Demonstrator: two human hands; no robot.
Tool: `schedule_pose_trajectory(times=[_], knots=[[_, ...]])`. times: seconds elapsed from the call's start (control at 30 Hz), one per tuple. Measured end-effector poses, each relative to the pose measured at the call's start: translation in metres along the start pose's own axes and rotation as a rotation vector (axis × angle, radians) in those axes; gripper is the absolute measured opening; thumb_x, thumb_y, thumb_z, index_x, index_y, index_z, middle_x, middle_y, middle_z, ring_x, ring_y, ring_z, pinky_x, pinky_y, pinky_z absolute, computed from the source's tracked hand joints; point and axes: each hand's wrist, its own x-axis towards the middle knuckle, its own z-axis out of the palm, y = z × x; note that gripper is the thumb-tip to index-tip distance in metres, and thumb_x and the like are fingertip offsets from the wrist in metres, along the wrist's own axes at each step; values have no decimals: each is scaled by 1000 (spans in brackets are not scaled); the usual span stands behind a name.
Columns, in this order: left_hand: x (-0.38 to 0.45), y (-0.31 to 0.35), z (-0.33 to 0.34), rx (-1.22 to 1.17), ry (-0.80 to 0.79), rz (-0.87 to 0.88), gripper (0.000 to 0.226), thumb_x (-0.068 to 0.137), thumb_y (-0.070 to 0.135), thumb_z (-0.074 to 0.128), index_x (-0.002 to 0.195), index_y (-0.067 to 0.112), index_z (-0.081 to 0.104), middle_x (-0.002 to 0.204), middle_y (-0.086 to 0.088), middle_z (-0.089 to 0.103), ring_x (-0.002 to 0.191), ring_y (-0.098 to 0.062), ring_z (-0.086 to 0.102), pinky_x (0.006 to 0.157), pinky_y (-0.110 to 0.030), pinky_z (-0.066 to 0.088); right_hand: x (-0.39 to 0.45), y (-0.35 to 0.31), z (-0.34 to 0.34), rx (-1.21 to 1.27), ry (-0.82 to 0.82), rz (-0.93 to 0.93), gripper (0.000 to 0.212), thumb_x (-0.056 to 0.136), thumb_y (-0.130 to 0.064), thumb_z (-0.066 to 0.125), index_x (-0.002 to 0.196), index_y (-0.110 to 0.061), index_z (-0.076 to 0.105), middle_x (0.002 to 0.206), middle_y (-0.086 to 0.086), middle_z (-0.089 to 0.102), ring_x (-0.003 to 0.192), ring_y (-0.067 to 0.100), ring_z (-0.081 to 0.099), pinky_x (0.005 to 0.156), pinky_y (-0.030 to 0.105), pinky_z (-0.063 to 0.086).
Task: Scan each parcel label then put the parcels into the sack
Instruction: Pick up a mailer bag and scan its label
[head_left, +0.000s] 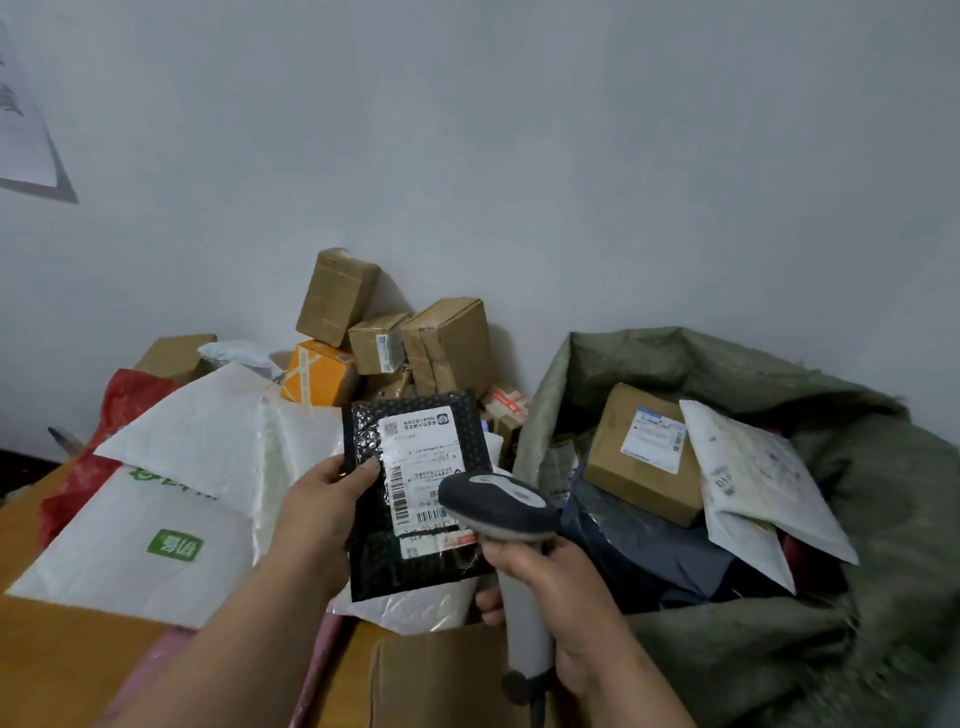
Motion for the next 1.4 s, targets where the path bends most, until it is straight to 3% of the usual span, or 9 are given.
schedule_pose_trajectory(times=[0.23, 0.37, 0.5, 0.63, 0.7, 1.0, 1.13, 1.27, 1.4], knots=[[-12, -23, 100, 90, -151, 7, 30, 96, 11, 63, 122, 21, 51, 92, -13, 77, 82, -33, 75, 66, -51, 60, 6, -7, -68, 224, 300, 12, 13, 87, -17, 77, 91, -5, 72, 65, 12, 71, 55, 21, 69, 50, 30, 54], [-17, -31, 169, 149, -371, 65, 38, 98, 8, 58, 133, 23, 55, 105, -3, 75, 91, -13, 74, 67, -28, 59, 22, -25, -122, 332, 406, -72, 12, 88, -16, 76, 98, -11, 71, 73, 6, 77, 67, 22, 74, 58, 33, 56], [-20, -46, 198, 258, -298, 143, 60, 95, 25, 67, 144, 43, 38, 113, 20, 53, 66, 27, 54, 54, 0, 42, 36, -33, -162, 437, 486, -154, 17, 90, -14, 73, 107, -13, 69, 101, 10, 74, 94, 26, 73, 73, 32, 56], [-16, -59, 169, 331, -64, 200, 65, 94, 33, 66, 152, 33, 36, 156, 1, 37, 135, -9, 43, 102, -30, 41, 47, -30, -165, 439, 520, -196, 24, 91, -15, 72, 114, -14, 66, 99, 8, 73, 93, 23, 72, 73, 30, 54], [-11, -61, 145, 333, 48, 208, 62, 96, 31, 64, 152, 31, 37, 159, 1, 35, 143, -20, 35, 109, -41, 35, 51, -33, -151, 407, 493, -208, 23, 89, -15, 74, 111, -13, 68, 90, 6, 77, 87, 21, 74, 74, 31, 56], [6, -53, 8, 396, 405, 156, 53, 96, 19, 63, 146, 17, 46, 148, -6, 49, 129, -27, 50, 103, -41, 43, 64, -28, -30, 246, 57, -102, 16, 86, -17, 77, 101, -16, 74, 89, 6, 79, 83, 22, 77, 67, 31, 62], [20, -45, -51, 406, 452, 76, 53, 96, 20, 62, 146, 16, 45, 145, -7, 51, 119, -29, 55, 92, -40, 51, 78, -5, 30, 108, 15, -2, 18, 86, -21, 77, 102, -15, 73, 83, 7, 79, 82, 24, 77, 78, 40, 63], [42, -35, -90, 468, 463, 55, 49, 93, 20, 62, 141, 16, 52, 120, 1, 61, 80, -8, 60, 52, -14, 45, 93, 12, 74, 42, 30, 70, 16, 85, -20, 76, 97, -11, 71, 76, 11, 78, 78, 26, 77, 75, 38, 63], [60, -30, -103, 590, 356, 62, 47, 93, 22, 62, 140, 19, 54, 132, -1, 61, 78, -9, 68, 63, -24, 51, 103, 27, 100, 28, 80, 123, 18, 85, -20, 76, 97, -8, 70, 69, 4, 76, 72, 21, 77, 59, 28, 59]])
